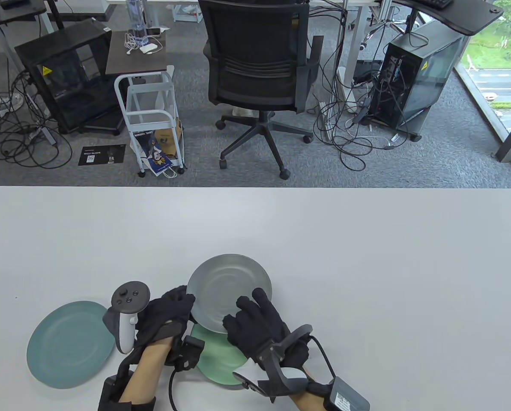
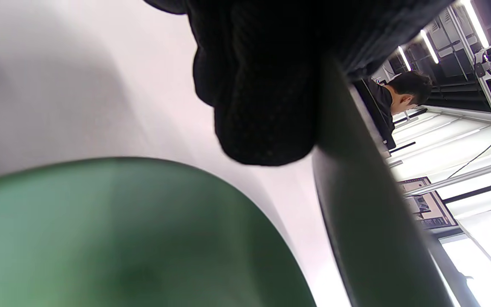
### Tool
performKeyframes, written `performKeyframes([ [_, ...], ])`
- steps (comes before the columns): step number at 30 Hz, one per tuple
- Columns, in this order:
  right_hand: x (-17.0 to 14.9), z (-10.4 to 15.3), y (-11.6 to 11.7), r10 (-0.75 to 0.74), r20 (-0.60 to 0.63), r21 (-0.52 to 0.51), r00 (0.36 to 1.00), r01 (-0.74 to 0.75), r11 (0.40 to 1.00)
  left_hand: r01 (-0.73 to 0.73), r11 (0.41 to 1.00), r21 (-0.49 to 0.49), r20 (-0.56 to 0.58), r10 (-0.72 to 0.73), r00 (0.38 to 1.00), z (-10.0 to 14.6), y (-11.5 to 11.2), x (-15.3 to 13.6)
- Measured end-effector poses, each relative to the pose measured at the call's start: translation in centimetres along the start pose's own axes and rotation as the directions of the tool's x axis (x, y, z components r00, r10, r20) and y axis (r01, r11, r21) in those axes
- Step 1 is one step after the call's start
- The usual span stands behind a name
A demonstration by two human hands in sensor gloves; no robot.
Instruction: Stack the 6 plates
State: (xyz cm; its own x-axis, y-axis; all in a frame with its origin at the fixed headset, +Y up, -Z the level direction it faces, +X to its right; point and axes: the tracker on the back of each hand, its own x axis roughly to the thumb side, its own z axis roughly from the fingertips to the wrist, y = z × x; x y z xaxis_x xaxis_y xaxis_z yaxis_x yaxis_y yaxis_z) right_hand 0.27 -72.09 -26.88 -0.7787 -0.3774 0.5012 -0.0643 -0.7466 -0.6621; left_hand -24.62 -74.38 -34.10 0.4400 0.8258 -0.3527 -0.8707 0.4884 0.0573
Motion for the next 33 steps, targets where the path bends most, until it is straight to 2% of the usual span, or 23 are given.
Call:
performKeyframes([
  [5, -1.1, 0.4, 0.0, 0.020, 0.004, -0.012, 1.000, -0.020, 1.000, -0.001, 1.000, -0.002, -0.007, 0.001, 1.000, -0.4, 0.3, -0.4],
  [11, -2.8, 1.0, 0.5, 0.027, -0.062, -0.003, 0.998, -0.028, 1.000, 0.038, 0.999, -0.017, -0.008, -0.038, 0.999, -0.7, 0.3, -0.6],
  [26, -6.0, 2.2, 2.1, 0.028, -0.213, 0.072, 0.977, -0.013, 0.997, 0.138, 0.987, -0.086, 0.032, -0.135, 0.990, -0.9, -0.4, -0.3],
  [33, -7.1, 2.7, 3.2, 0.007, -0.284, 0.141, 0.959, 0.035, 0.989, 0.185, 0.975, -0.125, 0.044, -0.180, 0.983, -0.9, -0.6, -0.1],
])
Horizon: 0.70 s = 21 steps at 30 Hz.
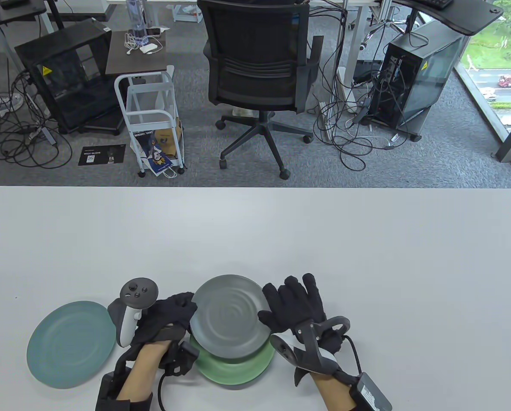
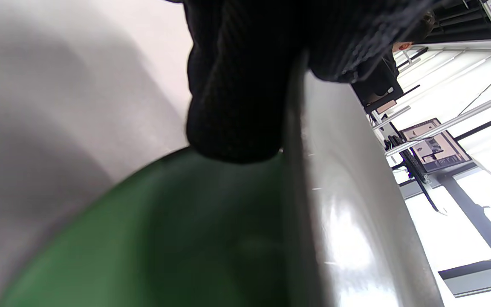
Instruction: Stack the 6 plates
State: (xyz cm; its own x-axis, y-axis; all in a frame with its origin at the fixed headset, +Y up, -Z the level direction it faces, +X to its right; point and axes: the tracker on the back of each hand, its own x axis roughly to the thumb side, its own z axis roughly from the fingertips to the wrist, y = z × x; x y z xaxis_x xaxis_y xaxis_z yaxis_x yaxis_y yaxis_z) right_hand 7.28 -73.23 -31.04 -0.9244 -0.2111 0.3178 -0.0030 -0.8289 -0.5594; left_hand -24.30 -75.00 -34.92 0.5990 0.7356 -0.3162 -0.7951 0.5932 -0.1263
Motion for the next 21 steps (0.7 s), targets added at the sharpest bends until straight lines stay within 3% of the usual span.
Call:
performKeyframes([
  [7, -0.2, 0.0, 0.0, -0.019, -0.012, 0.018, 1.000, 0.019, 1.000, 0.123, 0.992, -0.010, -0.021, -0.123, 0.992, 0.2, 0.0, 0.4],
  [14, -0.2, -0.1, -0.2, -0.022, -0.016, 0.036, 1.000, 0.023, 0.999, 0.316, 0.944, 0.096, -0.097, -0.308, 0.947, 0.9, 0.3, 1.2],
  [17, -0.4, -0.1, -0.2, -0.029, -0.027, 0.041, 0.999, 0.030, 0.999, 0.407, 0.895, 0.184, -0.140, -0.386, 0.912, 1.6, 0.8, 1.9],
  [21, -0.4, -0.1, 0.0, -0.033, -0.042, 0.054, 0.999, 0.035, 0.998, 0.587, 0.751, 0.302, -0.288, -0.515, 0.807, 2.5, 1.9, 2.4],
])
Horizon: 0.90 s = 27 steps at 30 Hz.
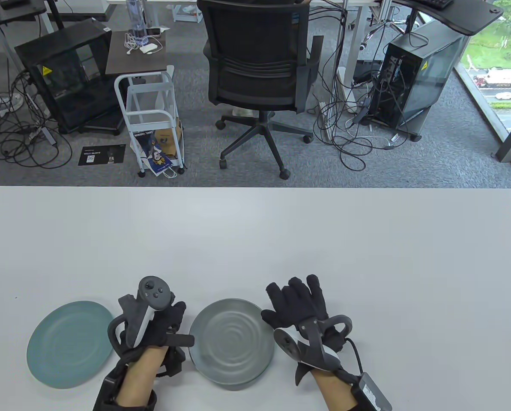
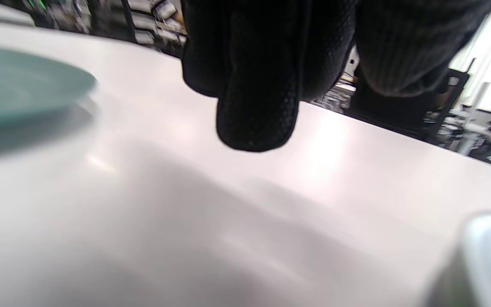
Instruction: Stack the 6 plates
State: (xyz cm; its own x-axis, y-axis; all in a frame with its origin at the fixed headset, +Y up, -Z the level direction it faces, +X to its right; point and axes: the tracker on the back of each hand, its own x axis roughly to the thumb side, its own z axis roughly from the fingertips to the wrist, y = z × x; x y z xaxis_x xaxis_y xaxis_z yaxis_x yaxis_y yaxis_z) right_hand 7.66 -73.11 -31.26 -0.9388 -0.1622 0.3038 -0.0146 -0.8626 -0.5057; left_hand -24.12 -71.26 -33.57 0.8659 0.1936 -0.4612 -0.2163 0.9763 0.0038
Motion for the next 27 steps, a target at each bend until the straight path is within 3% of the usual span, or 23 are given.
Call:
performKeyframes([
  [3, -0.1, -0.2, 0.4, -0.012, -0.018, 0.022, 1.000, 0.012, 1.000, 0.123, 0.992, 0.008, -0.128, -0.120, 0.984, -0.6, 0.1, -1.0],
  [6, -0.1, -0.2, 0.6, -0.012, -0.029, 0.036, 1.000, 0.013, 0.999, 0.281, 0.959, -0.027, -0.265, -0.278, 0.923, -1.5, -0.1, -2.3],
  [9, -0.3, -0.3, 0.8, -0.016, -0.047, 0.047, 0.999, 0.018, 0.999, 0.280, 0.956, -0.091, -0.344, -0.295, 0.892, -2.4, -0.2, -3.8],
  [15, -0.7, -0.3, 0.9, -0.028, -0.069, 0.059, 0.997, 0.032, 0.998, 0.270, 0.950, -0.156, -0.422, -0.312, 0.851, -3.7, -0.3, -5.8],
  [21, -1.2, -0.3, 1.1, -0.037, -0.089, 0.071, 0.995, 0.044, 0.997, 0.262, 0.929, -0.260, -0.427, -0.354, 0.832, -4.6, -1.9, -6.8],
  [27, -1.5, -0.2, 1.1, -0.046, -0.104, 0.075, 0.993, 0.054, 0.996, 0.288, 0.928, -0.237, -0.440, -0.367, 0.820, -4.6, -2.2, -6.9],
])
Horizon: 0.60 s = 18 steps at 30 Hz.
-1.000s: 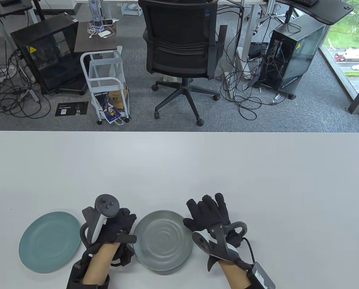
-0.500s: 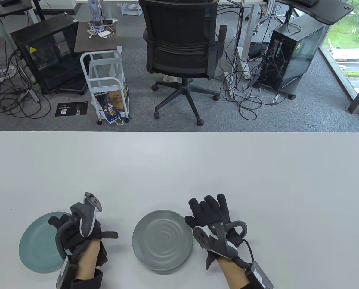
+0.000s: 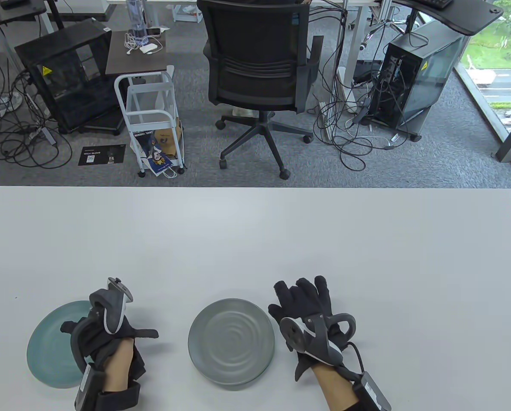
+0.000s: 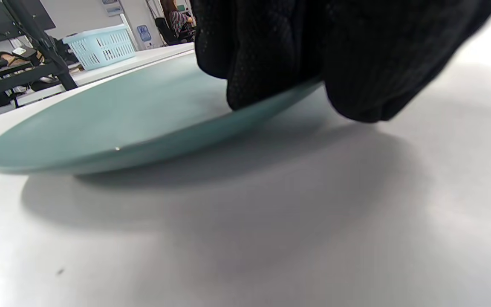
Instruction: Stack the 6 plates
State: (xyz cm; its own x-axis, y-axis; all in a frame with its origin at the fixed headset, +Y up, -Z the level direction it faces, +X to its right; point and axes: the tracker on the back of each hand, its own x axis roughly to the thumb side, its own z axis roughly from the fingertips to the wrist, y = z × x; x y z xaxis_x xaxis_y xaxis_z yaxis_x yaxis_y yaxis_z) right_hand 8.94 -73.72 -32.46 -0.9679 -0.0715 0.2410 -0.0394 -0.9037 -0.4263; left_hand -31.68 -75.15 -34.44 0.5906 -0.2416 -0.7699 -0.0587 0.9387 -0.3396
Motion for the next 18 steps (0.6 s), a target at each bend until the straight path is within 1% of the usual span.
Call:
performKeyframes([
  [4, 0.0, 0.0, -0.1, -0.001, -0.002, 0.002, 1.000, 0.001, 1.000, 0.039, 0.996, 0.081, 0.002, -0.039, 0.999, 0.4, 0.1, 0.4],
  [7, 0.0, 0.0, 0.0, -0.003, -0.002, 0.001, 1.000, 0.003, 1.000, 0.046, 0.988, 0.146, 0.001, -0.046, 0.999, 0.9, 0.6, 0.4],
  [9, 0.0, 0.0, 0.0, -0.003, -0.002, 0.003, 1.000, 0.003, 1.000, 0.018, 0.980, 0.196, 0.007, -0.020, 1.000, 1.2, 1.2, 0.4],
  [12, 0.0, 0.0, -0.1, 0.001, -0.001, 0.006, 1.000, -0.001, 1.000, -0.006, 0.973, 0.229, 0.012, 0.003, 1.000, 1.3, 1.6, 0.4],
  [13, 0.0, 0.0, -0.1, 0.002, -0.001, 0.007, 1.000, -0.002, 1.000, -0.028, 0.963, 0.269, 0.016, 0.024, 1.000, 1.4, 1.7, 0.4],
  [15, 0.0, 0.0, -0.1, 0.002, 0.000, 0.006, 1.000, -0.002, 1.000, -0.046, 0.955, 0.292, 0.035, 0.038, 0.999, 1.4, 1.8, 0.5],
  [18, -0.1, 0.0, -0.1, 0.004, -0.001, 0.003, 1.000, -0.004, 1.000, -0.086, 0.933, 0.351, 0.087, 0.059, 0.994, 2.2, 2.1, 0.8],
])
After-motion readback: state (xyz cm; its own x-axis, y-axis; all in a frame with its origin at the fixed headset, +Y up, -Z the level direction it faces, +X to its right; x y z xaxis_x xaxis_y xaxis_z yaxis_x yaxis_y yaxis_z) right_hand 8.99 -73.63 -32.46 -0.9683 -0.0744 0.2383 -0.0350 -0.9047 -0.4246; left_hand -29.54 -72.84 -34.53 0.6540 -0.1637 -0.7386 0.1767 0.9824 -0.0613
